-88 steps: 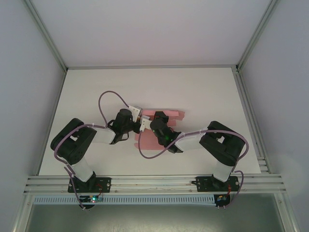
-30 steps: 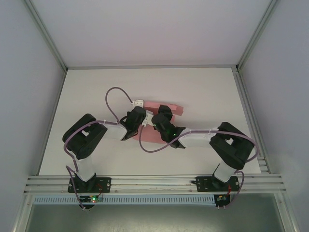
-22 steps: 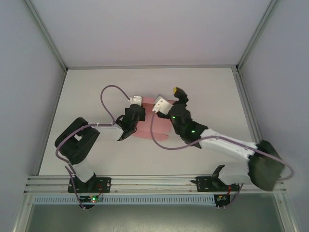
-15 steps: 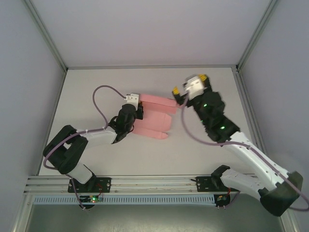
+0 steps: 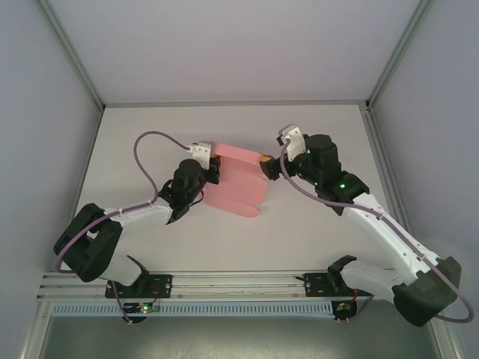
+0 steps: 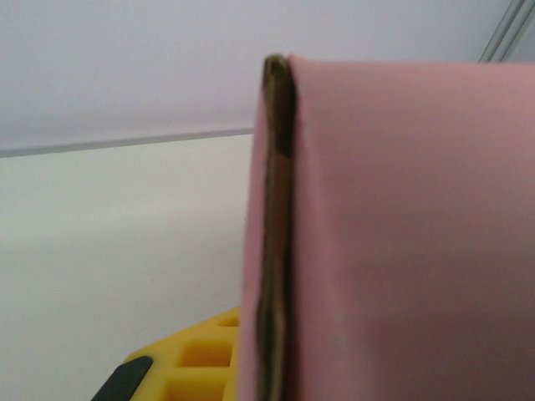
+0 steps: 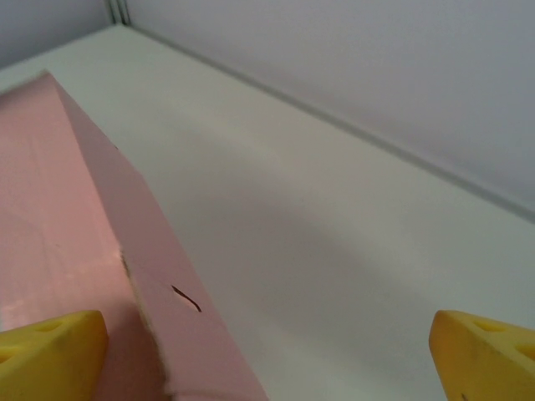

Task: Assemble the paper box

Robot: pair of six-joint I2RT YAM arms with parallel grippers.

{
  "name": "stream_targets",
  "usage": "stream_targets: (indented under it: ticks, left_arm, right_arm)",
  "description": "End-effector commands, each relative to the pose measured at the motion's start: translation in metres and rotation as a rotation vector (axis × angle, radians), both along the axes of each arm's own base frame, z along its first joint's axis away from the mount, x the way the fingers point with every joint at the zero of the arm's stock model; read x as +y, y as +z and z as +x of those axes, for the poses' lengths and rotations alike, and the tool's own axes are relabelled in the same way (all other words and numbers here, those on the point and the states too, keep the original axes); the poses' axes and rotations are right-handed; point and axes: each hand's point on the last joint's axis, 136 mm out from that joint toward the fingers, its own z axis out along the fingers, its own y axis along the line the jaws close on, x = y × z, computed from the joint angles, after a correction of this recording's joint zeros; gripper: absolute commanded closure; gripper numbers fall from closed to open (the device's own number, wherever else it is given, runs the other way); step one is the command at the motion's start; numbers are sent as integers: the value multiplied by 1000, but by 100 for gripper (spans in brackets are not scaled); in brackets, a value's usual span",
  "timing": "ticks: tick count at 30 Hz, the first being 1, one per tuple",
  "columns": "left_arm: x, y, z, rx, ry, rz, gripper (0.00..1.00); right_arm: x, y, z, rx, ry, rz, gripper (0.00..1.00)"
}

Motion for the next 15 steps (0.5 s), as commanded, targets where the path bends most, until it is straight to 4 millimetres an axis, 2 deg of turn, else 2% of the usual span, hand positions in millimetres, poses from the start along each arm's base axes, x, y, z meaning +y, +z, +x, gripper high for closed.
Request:
stream_targets:
  ticks: [1,6,15]
  left_arm:
    - [0,15,1,-13,-11,-20,100]
    - [-4,8,3,18,-24,-10,100]
    - [-23,-5,5,127,-93,-21,100]
  right_arm:
    - [2,-5,4,25,18,-22,2]
    - [7,-11,11,33,27,-40,2]
    - [21,3,24,-88,46,9,2]
